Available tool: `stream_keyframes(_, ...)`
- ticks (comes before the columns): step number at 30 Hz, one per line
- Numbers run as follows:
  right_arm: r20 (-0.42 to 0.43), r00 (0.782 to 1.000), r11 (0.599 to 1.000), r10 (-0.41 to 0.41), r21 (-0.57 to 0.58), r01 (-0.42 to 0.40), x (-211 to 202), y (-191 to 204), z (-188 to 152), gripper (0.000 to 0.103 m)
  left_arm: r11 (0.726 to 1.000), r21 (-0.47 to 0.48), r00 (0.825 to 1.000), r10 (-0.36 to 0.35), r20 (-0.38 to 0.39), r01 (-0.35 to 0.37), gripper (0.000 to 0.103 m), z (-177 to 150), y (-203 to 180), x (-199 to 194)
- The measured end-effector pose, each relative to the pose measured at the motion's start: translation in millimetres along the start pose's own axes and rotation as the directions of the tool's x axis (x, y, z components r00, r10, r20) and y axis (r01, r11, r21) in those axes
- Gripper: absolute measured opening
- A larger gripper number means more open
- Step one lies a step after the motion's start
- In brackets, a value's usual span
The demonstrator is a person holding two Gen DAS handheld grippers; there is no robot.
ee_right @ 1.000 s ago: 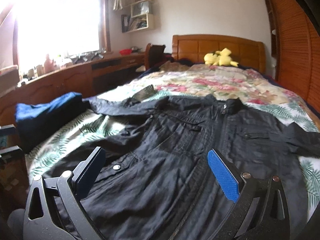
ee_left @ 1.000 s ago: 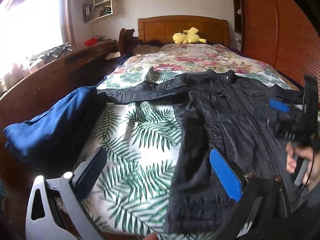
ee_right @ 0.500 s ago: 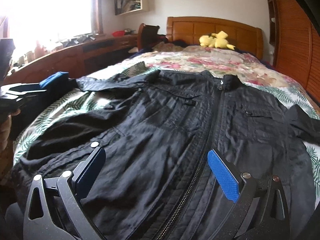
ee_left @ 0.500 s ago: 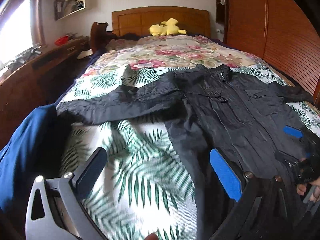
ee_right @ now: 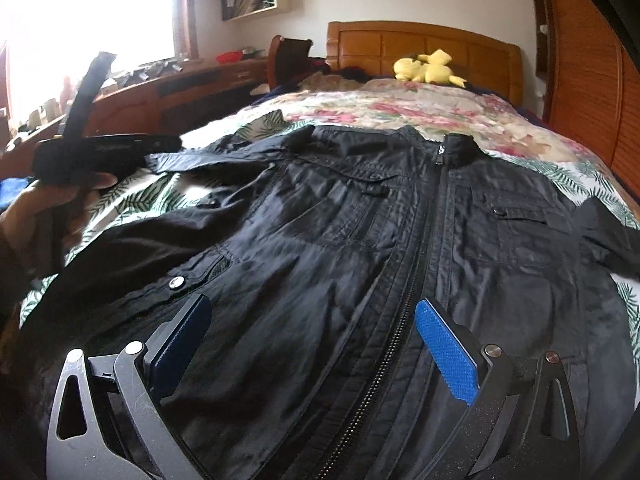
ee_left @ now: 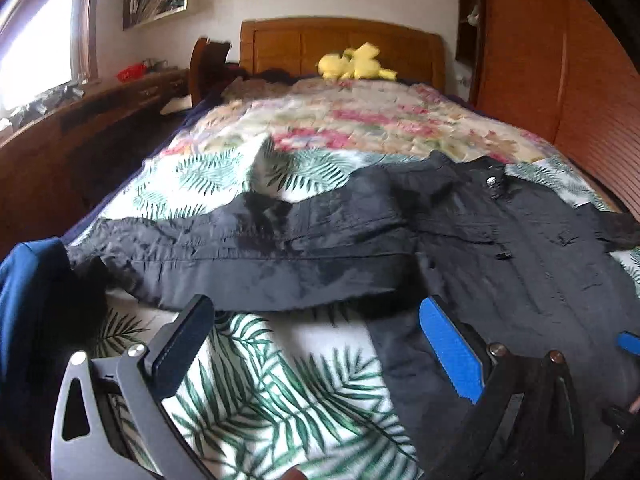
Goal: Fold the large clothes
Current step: 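Move the left gripper to the jacket sleeve cuff and close on it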
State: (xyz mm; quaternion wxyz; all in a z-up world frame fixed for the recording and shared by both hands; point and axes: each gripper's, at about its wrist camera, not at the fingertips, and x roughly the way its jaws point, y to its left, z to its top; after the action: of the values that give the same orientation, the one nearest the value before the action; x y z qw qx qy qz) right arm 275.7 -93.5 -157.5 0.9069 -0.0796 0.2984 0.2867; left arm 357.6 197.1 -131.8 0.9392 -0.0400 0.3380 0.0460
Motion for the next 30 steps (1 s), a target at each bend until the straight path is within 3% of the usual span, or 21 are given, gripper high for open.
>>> stream_keyframes(6, -0.01, 1.0, 1.0, 0.018, -0.025, -0.019, 4, 5, 0, 0.103, 0.991, -0.128, 0.993, -0.042, -0.114, 0.027, 0.103, -2, 33, 32)
stream_keyframes(11, -0.014, 1.0, 0.998, 0.025, -0.049, -0.025, 6, 10, 0, 0.103, 0.975, -0.216, 0.989, -0.077, -0.127, 0.048, 0.103, -4, 47, 42)
stream_keyframes(17, -0.008, 0.999, 0.998, 0.032, -0.054, -0.032, 5, 12, 0, 0.103, 0.928, -0.359, 0.975, -0.164, -0.15, 0.101, 0.093, -3, 61, 61)
stream_keyframes(21, -0.009, 0.999, 0.997, 0.034, -0.072, -0.034, 5, 14, 0, 0.103, 0.879, -0.451, 0.964, -0.233, -0.13, 0.152, 0.06, 1, 68, 68)
stream_keyframes(22, -0.008, 0.999, 0.997, 0.032, -0.074, -0.033, 5, 15, 0, 0.103, 0.878, -0.457, 0.967, -0.222, -0.128, 0.142, 0.053, 2, 68, 69)
stream_keyframes(24, -0.005, 0.999, 0.997, 0.032, -0.076, -0.033, 5, 15, 0, 0.103, 0.89, -0.445, 0.973, -0.181, -0.14, 0.101, 0.024, 5, 67, 71)
stream_keyframes(26, -0.004, 0.999, 0.997, 0.033, -0.075, -0.034, 5, 15, 0, 0.103, 0.897, -0.434, 0.978, -0.159, -0.134, 0.086, 0.011, 6, 64, 69)
stream_keyframes(30, 0.001, 0.999, 0.996, 0.032, -0.077, -0.032, 4, 15, 0, 0.103, 0.931, -0.362, 0.987, -0.099, -0.128, 0.046, 0.001, 12, 47, 61)
